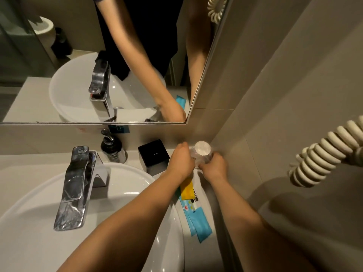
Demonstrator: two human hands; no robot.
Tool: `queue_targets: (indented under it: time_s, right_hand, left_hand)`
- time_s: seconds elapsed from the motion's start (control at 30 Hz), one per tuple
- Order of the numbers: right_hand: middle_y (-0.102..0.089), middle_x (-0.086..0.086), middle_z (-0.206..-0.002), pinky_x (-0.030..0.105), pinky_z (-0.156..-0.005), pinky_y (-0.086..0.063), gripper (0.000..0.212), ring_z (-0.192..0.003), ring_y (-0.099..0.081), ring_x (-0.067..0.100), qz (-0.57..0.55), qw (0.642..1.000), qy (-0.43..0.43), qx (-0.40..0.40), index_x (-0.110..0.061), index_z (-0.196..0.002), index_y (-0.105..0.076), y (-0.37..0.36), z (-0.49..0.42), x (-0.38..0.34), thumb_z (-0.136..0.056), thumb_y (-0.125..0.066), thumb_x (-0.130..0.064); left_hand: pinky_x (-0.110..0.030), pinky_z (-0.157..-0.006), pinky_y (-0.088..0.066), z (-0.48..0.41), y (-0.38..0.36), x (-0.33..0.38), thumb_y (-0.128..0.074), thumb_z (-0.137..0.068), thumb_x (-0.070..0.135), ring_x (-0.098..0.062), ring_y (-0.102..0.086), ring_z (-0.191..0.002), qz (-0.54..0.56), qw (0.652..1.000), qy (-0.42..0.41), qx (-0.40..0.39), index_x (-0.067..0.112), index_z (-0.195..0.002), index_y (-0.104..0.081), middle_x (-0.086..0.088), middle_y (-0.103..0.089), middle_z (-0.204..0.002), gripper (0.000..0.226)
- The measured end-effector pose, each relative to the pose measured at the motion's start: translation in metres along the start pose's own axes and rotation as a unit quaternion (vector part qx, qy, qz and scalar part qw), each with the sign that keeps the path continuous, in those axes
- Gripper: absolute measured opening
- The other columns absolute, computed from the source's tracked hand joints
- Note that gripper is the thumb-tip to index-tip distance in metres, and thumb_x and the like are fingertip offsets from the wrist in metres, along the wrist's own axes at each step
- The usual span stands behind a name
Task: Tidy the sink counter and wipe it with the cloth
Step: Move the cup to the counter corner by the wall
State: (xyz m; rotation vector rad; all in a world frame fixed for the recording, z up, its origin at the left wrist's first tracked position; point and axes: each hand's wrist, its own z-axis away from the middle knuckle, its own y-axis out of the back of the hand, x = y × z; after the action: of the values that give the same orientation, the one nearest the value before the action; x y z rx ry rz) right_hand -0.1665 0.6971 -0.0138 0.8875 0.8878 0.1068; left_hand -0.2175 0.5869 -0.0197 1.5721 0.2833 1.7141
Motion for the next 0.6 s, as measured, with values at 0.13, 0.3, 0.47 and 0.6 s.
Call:
queue_targets:
  time_s: [0.13,0.3,0.47,0.6]
  right_hand:
    - [-0.069,0.011,-0.113,0.034,-0.079,-0.051,0.028,-0.097,-0.065,0.028,-0.043,0.999,-0.021,0.011,-0.013,-0.112,-0.062,0.000,0.026,0.011,-0.087,-0.074,-0.010]
    - [-0.064,0.006,-0.132,0.034,-0.091,-0.052,0.048,-0.117,-0.063,0.025,-0.031,0.999,-0.009,0.007,-0.015,-0.135,-0.054,-0.004,0.068,0.037,-0.091,-0.072,-0.020]
    - [-0.063,0.005,-0.137,0.045,-0.098,-0.056,0.053,-0.120,-0.063,0.023,0.043,0.998,0.015,-0.036,-0.018,-0.140,-0.054,-0.009,0.097,0.059,-0.093,-0.067,-0.039]
    - [-0.068,0.005,-0.118,0.033,-0.076,-0.057,0.039,-0.098,-0.068,0.020,0.116,0.990,0.025,-0.073,-0.016,-0.124,-0.060,-0.013,0.102,0.061,-0.095,-0.067,-0.041]
  left_hand:
    - [-0.032,-0.109,-0.042,0.046,0.019,0.007,-0.066,-0.094,0.019,-0.027,-0.050,-0.135,0.011,0.999,-0.033,0.024,0.012,-0.148,-0.040,-0.009,-0.049,-0.150,0.060]
    - [-0.040,-0.109,-0.048,0.111,0.046,-0.024,-0.062,-0.094,0.032,-0.021,-0.050,-0.133,-0.024,0.993,-0.066,0.095,0.020,-0.148,-0.038,-0.002,-0.050,-0.148,0.060]
    - [-0.048,-0.102,-0.047,0.142,0.063,-0.074,-0.053,-0.092,0.033,-0.033,-0.053,-0.120,-0.156,0.979,0.008,0.133,0.009,-0.133,-0.045,-0.012,-0.053,-0.131,0.049]
    - [-0.052,-0.113,-0.038,0.144,0.061,-0.094,-0.048,-0.095,0.036,-0.039,-0.042,-0.136,-0.212,0.967,0.073,0.119,0.000,-0.134,-0.047,-0.022,-0.045,-0.146,0.054]
